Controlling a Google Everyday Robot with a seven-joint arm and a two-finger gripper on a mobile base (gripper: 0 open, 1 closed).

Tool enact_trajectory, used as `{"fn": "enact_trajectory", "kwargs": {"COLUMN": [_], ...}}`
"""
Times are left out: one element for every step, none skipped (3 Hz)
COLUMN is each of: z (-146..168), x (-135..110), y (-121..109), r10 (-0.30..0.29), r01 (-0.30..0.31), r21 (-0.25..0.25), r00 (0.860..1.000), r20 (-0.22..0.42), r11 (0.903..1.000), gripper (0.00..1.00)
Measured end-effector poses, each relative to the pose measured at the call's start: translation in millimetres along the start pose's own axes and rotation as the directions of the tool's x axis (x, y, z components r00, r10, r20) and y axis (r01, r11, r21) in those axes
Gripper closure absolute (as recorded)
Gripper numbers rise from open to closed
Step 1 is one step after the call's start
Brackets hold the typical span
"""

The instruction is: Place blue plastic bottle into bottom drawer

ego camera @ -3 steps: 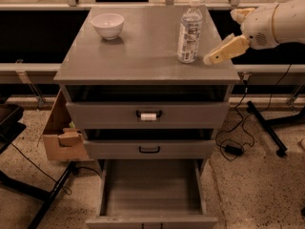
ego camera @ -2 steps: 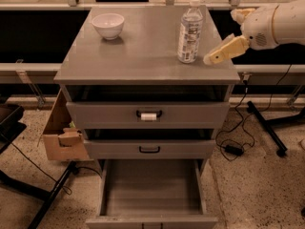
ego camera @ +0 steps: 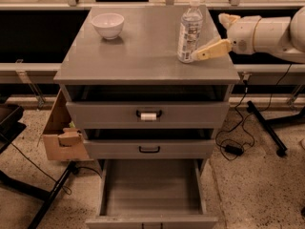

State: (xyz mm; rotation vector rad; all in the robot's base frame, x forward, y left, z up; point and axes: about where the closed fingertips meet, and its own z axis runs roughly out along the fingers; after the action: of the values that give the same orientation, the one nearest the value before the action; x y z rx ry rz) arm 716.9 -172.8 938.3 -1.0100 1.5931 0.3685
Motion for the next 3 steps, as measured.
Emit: {"fn": "enact_trajectory", "kwargs": {"z": [23, 46, 62], "x": [4, 6, 5], "y": [-10, -17, -22], "r10": [0.032, 0.06, 0.083], "r01": [-0.031, -0.055, -0.073], "r21": [-0.02, -0.048, -0.068], "r00": [0.997, 0.99, 0.982], "r20": [0.068, 0.127, 0.17], "r11": [0.9993, 0.9974, 0.9951], "gripper": [0.0, 0.0, 0.17]}}
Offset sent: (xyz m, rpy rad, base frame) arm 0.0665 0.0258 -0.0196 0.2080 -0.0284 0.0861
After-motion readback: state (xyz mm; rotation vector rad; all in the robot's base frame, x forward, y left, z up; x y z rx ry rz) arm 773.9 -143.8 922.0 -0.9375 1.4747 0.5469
